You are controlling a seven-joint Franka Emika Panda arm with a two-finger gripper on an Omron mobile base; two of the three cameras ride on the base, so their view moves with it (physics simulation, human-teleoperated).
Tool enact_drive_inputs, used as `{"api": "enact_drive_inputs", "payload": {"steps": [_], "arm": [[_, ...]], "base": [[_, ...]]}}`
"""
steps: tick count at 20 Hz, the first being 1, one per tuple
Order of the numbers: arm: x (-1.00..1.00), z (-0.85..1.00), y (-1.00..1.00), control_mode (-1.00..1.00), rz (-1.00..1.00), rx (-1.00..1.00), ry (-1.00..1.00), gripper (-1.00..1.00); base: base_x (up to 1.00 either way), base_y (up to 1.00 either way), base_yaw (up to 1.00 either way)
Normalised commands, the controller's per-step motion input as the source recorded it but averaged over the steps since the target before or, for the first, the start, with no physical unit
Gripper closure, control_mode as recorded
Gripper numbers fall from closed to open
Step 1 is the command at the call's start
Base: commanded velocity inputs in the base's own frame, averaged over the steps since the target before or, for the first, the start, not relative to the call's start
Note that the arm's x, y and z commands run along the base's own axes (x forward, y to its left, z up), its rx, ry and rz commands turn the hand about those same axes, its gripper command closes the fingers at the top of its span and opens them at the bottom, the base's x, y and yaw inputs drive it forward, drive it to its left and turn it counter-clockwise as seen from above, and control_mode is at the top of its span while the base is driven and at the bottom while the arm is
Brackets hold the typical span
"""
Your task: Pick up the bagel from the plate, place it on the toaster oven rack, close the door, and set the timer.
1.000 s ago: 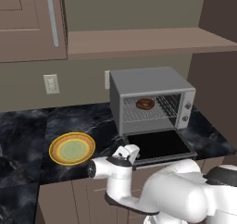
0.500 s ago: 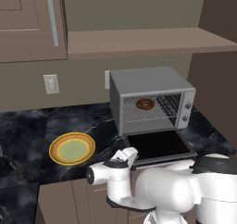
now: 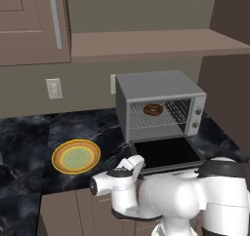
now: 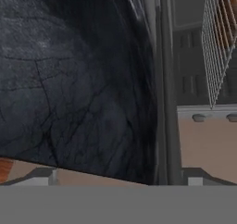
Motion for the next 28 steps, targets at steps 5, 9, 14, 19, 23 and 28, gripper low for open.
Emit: {"api": "enact_drive_inputs", "payload": {"steps": [5, 9, 14, 19, 23, 28], "arm": [[0.00, 0.32, -0.10, -1.00, 0.00, -0.01, 0.00, -1.00], [0.00, 0.47, -0.23, -1.00, 0.00, -0.02, 0.00, -1.00], [0.00, 0.41, -0.34, -1.00, 0.00, -0.02, 0.00, -1.00], [0.00, 0.26, -0.37, -1.00, 0.00, -0.01, 0.00, -1.00], [0.00, 0.33, -0.41, -1.00, 0.00, -0.01, 0.00, -1.00], [0.00, 0.37, -0.42, -1.00, 0.00, -0.01, 0.00, -1.00]], "base": [[0.00, 0.00, 0.00], [0.00, 0.00, 0.00], [0.00, 0.00, 0.00], [0.00, 0.00, 0.00], [0.00, 0.00, 0.00], [0.00, 0.00, 0.00]]}}
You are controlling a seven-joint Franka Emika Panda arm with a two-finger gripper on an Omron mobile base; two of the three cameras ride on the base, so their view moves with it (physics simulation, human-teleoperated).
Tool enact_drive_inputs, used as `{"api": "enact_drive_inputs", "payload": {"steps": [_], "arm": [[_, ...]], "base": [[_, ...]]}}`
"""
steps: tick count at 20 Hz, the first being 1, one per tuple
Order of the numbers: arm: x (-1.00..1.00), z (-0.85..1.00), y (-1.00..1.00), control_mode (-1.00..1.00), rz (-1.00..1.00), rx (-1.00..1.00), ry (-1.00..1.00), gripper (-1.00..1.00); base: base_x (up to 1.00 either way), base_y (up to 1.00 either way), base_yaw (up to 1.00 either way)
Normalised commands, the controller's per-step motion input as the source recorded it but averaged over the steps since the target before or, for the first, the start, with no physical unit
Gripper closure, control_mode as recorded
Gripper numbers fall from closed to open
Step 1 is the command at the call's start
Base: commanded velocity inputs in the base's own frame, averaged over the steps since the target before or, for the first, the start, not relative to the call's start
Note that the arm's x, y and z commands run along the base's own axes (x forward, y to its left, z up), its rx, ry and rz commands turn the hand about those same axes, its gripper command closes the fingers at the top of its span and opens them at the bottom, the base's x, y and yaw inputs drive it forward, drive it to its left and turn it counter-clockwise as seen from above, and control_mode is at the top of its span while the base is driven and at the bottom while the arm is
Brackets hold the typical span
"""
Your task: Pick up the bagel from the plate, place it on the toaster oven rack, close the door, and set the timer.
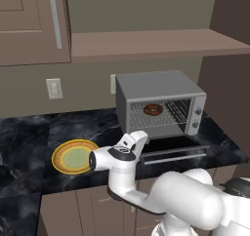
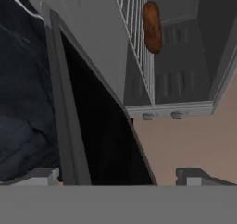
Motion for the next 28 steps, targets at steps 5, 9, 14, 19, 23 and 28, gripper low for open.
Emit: {"api": "enact_drive_inputs", "payload": {"steps": [5, 9, 14, 19, 23, 28], "arm": [[0.05, 0.32, -0.27, -1.00, 0.00, 0.00, 0.00, -1.00], [0.16, 0.17, -0.30, -1.00, 0.00, 0.00, 0.00, -1.00], [0.25, 0.14, -0.36, -1.00, 0.00, 0.00, 0.00, -1.00], [0.27, 0.27, -0.22, -1.00, 0.00, 0.00, 0.00, -1.00], [0.30, 0.28, -0.16, -1.00, 0.00, 0.00, -0.01, -1.00], [0.33, 0.28, -0.09, -1.00, 0.00, 0.00, -0.03, -1.00]], "base": [[0.00, 0.00, 0.00], [0.00, 0.00, 0.00], [0.00, 0.00, 0.00], [0.00, 0.00, 0.00], [0.00, 0.00, 0.00], [0.00, 0.00, 0.00]]}}
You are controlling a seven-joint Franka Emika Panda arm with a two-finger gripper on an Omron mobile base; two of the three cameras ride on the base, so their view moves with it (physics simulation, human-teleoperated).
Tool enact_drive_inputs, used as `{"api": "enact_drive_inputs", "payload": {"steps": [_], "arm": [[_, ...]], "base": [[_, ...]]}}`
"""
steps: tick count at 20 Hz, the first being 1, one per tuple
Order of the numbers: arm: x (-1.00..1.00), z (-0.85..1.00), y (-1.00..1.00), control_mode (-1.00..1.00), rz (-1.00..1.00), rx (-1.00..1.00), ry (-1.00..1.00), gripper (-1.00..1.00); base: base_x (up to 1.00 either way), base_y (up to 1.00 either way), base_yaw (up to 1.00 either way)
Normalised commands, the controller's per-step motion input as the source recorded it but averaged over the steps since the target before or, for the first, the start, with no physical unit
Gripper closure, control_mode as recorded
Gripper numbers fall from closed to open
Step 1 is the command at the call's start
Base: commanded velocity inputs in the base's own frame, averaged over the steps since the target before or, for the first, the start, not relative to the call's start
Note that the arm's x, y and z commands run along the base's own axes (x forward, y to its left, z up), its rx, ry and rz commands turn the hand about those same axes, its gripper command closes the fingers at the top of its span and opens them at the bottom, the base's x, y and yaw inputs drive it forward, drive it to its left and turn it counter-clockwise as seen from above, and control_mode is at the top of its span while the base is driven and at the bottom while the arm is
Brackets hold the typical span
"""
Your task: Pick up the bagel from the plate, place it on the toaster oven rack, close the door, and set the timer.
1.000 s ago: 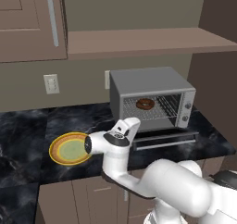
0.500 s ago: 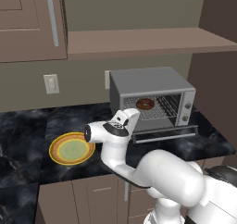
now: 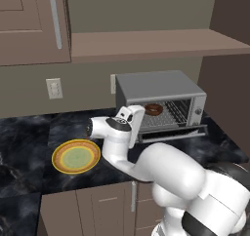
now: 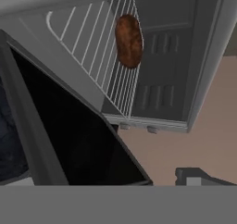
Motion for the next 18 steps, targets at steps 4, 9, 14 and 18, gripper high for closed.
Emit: {"api": "enact_drive_inputs", "payload": {"steps": [4, 9, 14, 18], "arm": [[0.33, 0.21, -0.03, -1.00, 0.00, 0.00, -0.07, -1.00], [0.31, 0.18, -0.02, -1.00, 0.00, 0.00, -0.13, -1.00], [0.27, 0.17, -0.01, -1.00, 0.00, 0.00, -0.18, -1.00], [0.24, 0.18, 0.00, -1.00, 0.00, 0.00, -0.20, -1.00]], "base": [[0.00, 0.00, 0.00], [0.00, 0.00, 0.00], [0.00, 0.00, 0.00], [0.00, 0.00, 0.00]]}}
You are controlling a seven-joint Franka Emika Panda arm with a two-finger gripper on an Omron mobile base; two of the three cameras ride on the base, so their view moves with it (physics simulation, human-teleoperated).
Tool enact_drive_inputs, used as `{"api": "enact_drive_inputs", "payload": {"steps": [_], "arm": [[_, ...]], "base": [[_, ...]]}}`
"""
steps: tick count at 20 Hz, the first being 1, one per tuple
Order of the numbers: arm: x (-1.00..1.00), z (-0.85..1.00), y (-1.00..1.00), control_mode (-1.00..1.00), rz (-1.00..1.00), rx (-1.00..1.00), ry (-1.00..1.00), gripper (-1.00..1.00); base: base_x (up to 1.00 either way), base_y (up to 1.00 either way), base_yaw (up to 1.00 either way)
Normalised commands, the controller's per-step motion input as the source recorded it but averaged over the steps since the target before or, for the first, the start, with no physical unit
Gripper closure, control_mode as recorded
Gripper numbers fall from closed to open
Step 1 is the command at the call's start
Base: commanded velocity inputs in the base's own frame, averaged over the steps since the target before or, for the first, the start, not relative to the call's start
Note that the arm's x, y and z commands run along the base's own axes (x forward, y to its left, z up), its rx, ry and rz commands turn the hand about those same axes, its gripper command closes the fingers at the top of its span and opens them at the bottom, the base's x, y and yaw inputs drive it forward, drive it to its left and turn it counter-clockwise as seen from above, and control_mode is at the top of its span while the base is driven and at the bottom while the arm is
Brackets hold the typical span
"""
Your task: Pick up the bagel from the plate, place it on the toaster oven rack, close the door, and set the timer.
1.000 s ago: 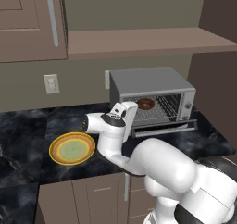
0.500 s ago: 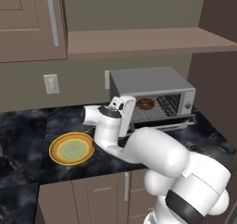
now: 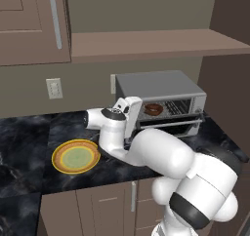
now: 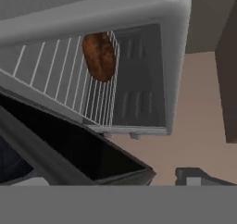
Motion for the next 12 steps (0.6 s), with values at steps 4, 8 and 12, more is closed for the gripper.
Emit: {"api": "enact_drive_inputs", "payload": {"steps": [4, 8, 12], "arm": [[0.22, 0.23, 0.00, -1.00, 0.00, 0.00, -0.24, -1.00], [0.18, 0.21, 0.00, -1.00, 0.00, 0.00, -0.23, -1.00], [0.16, 0.17, 0.00, -1.00, 0.00, 0.00, -0.21, -1.00]], "base": [[0.00, 0.00, 0.00], [0.00, 0.00, 0.00], [0.00, 0.00, 0.00]]}}
